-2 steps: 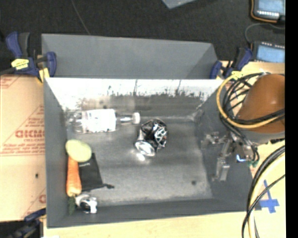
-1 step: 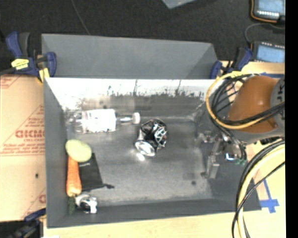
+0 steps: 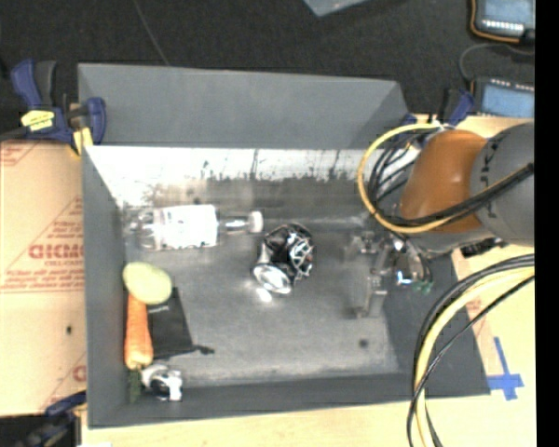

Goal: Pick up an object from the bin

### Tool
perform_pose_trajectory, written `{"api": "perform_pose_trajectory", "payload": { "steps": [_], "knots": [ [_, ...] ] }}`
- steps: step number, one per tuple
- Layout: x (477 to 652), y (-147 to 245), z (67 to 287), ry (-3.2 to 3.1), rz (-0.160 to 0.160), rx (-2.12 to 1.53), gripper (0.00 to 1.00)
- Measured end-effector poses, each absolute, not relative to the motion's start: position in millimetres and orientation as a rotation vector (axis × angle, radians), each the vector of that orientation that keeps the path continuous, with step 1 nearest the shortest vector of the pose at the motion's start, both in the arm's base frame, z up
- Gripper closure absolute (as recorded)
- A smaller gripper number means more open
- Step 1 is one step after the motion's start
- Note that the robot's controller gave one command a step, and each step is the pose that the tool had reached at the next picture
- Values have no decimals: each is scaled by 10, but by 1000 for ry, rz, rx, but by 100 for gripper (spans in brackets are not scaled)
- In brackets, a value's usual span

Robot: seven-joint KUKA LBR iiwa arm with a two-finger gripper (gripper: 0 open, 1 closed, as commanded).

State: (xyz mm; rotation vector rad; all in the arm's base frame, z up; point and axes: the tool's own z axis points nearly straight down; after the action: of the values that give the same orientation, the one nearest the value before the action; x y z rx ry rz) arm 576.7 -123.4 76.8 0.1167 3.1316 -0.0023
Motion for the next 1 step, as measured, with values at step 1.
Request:
{"api": "perform_pose_trajectory", "payload": {
  "steps": [1],
  "knots": [
    [6338,-1409,729,3128,-1,158,0]
  ]
}}
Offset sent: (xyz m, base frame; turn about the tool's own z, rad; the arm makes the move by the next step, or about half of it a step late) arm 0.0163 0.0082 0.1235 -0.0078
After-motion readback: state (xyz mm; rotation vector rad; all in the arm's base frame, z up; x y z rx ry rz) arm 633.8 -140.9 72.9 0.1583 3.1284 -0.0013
